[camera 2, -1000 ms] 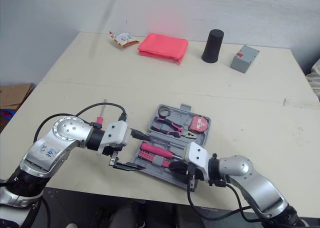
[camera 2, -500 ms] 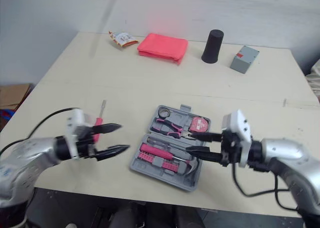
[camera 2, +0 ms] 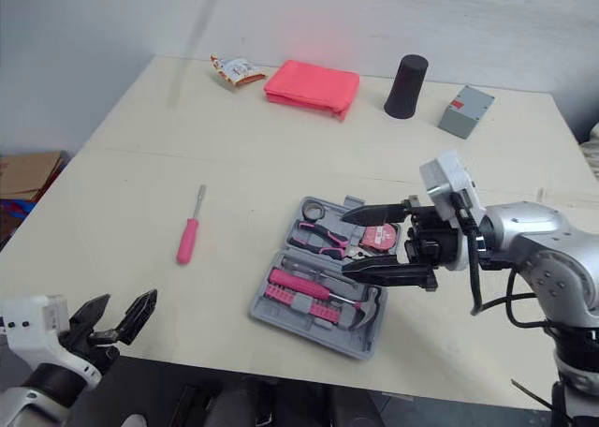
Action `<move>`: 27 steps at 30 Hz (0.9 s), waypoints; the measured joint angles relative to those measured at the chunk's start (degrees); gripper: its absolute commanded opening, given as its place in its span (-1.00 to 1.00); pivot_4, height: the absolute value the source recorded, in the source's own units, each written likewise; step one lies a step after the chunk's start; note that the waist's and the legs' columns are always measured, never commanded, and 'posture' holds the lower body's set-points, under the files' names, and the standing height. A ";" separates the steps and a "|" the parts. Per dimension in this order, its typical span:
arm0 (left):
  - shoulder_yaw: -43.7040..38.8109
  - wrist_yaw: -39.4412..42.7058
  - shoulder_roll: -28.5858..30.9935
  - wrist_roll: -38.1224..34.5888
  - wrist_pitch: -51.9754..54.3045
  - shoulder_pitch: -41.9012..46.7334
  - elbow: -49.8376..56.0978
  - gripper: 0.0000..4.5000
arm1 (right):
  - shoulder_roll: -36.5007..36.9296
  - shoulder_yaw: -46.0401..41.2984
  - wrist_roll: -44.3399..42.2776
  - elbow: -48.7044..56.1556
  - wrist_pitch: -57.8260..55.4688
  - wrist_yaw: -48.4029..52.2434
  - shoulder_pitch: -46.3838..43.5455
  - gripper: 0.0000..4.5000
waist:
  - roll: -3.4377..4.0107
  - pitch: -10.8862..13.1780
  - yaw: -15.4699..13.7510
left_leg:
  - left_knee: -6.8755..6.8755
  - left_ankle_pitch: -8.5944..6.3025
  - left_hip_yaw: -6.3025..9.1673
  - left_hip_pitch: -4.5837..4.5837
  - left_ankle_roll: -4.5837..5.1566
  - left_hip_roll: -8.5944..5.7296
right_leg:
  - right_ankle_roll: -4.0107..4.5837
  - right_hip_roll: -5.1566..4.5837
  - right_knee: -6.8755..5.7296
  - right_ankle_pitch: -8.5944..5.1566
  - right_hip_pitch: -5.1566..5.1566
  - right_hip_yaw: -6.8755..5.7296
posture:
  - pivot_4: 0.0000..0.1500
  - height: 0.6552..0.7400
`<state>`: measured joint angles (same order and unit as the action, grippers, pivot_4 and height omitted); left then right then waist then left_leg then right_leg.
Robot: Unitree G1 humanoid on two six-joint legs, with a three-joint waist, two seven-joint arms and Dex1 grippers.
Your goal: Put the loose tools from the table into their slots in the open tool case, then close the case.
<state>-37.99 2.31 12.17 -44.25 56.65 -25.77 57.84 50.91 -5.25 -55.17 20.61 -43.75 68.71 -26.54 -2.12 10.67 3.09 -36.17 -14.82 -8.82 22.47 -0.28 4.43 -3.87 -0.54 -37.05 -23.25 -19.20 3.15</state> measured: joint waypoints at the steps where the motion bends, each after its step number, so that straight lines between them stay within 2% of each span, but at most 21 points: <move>1: 1.01 -1.85 1.38 0.05 1.57 2.39 -0.11 1.00 | -0.18 0.43 0.36 0.12 0.10 0.25 -0.07 0.98 | -0.01 0.00 -0.05 | 0.01 0.01 0.01 0.00 -0.01 0.01 | 0.00 0.00 0.01 0.00 0.01 0.00 | 1.00 0.88; 7: 5.11 -10.74 5.90 1.20 12.23 18.39 -8.51 1.00 | -1.30 0.25 0.75 2.05 0.14 -0.50 1.07 0.98 | 0.01 0.02 0.11 | -0.01 0.05 0.00 0.00 -0.08 0.02 | -0.02 0.01 -0.08 0.01 -0.02 -0.01 | 1.00 0.88; 15: 11.39 -12.77 7.16 4.32 18.99 33.95 -19.33 1.00 | -2.09 -0.26 0.67 4.98 0.12 -3.23 2.98 0.98 | -0.01 0.03 0.11 | -0.05 0.15 -0.03 0.02 -0.21 0.03 | -0.03 0.02 -0.32 0.01 -0.17 -0.01 | 1.00 0.88; 18: 13.18 -12.75 7.57 6.72 19.45 36.88 -23.63 0.63 | -2.21 -0.38 0.67 6.22 0.13 -4.44 3.77 1.00 | -0.01 0.03 0.10 | -0.02 0.21 -0.03 0.02 -0.28 0.05 | -0.03 0.04 -0.38 0.01 -0.24 -0.01 | 1.00 0.88; 25: 17.42 -9.75 9.96 10.81 18.22 38.35 -27.91 -0.67 | -2.18 -2.14 0.04 8.17 0.03 -7.08 5.75 1.00 | 0.03 0.05 -0.13 | -0.03 0.24 -0.03 0.00 -0.27 0.04 | -0.03 0.02 -0.43 0.01 -0.22 -0.01 | 1.00 0.88; 26: 18.38 -8.23 12.06 11.30 17.41 38.76 -29.17 -0.76 | -2.18 -2.19 -0.12 8.68 0.02 -7.33 6.12 1.00 | 0.03 0.06 -0.20 | -0.03 0.26 -0.02 -0.01 -0.28 0.05 | -0.03 0.03 -0.46 0.01 -0.23 -0.02 | 1.00 0.88; 27: 18.96 -7.05 13.67 11.78 16.64 38.90 -29.82 -0.76 | -2.17 -2.28 -0.21 8.88 0.00 -7.51 6.40 1.00 | 0.03 0.06 -0.18 | -0.01 0.26 -0.02 0.00 -0.29 0.05 | -0.02 0.03 -0.46 0.01 -0.26 -0.02 | 1.00 0.88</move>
<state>-19.03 -4.74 25.84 -32.47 73.28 13.13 28.02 48.75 -7.53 -55.38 29.50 -43.75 61.20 -20.14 -2.10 10.73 2.91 -36.18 -14.57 -8.84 22.46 -0.57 4.48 -3.89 -0.52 -37.51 -23.24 -19.45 3.14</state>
